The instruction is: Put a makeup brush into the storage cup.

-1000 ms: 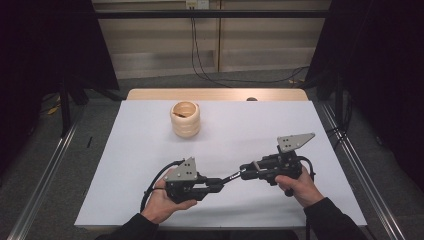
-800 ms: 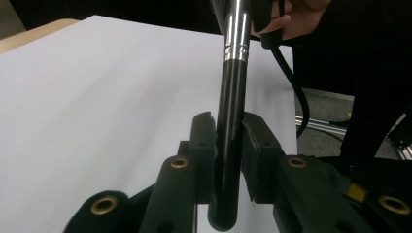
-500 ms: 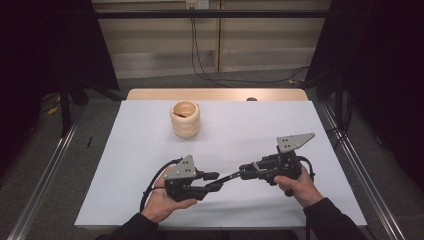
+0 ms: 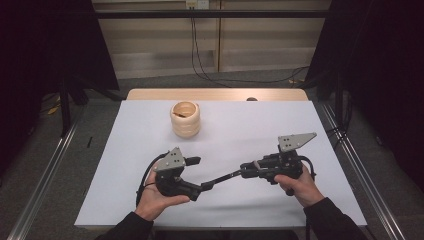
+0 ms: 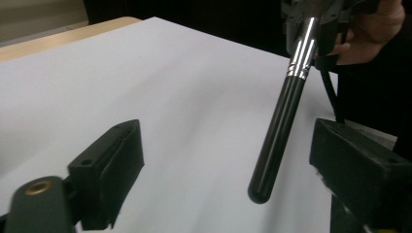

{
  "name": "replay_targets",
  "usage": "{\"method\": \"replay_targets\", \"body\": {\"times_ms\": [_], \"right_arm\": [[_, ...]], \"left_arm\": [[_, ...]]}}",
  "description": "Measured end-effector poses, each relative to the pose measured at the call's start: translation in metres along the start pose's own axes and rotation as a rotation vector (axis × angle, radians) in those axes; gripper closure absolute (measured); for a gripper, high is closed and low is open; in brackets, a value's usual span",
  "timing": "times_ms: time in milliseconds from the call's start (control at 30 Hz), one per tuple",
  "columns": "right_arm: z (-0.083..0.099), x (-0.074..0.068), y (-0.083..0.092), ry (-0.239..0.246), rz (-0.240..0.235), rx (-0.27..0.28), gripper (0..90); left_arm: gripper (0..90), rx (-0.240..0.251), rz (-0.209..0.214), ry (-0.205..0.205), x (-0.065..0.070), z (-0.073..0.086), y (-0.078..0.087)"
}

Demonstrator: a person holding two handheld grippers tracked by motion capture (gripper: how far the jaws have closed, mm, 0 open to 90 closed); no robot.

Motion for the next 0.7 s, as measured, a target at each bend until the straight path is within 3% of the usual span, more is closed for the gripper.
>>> {"method": "replay_targets", "body": {"times_ms": [100, 167, 333, 533, 700], "right_arm": [[-0.001, -0.001, 0.0, 0.003, 0.011, -0.005, 77.2], [-0.002, -0.001, 0.001, 0.002, 0.019, -0.007, 77.2], [-0.002, -0.001, 0.0, 0.009, 0.042, -0.034, 77.2], [-0.004, 0.0, -0.002, 0.012, 0.077, -0.074, 77.2], [-0.011, 0.0, -0.002, 0.014, 0.101, -0.108, 77.2]], "left_arm": [[5.1, 0.02, 0.0, 0.01, -0.001, -0.001, 0.004], [3.6, 0.023, -0.001, -0.011, -0.001, -0.001, 0.007], [3.2, 0.058, 0.002, -0.01, -0.003, 0.0, 0.011], [3.3, 0.049, -0.005, -0.029, -0.004, 0.007, 0.011], [2.4, 0.074, 0.002, -0.013, -0.002, 0.007, 0.011]]}}
Point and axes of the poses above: each handheld gripper's, and its own axes: y roughly backward along the jaws, z roughly out of its underside, x roughly to its right, the point moved 6 cm from there along -y, roughly forward along the jaws, and after that the axes turned 13 degrees about -y, right-handed, at the moved point
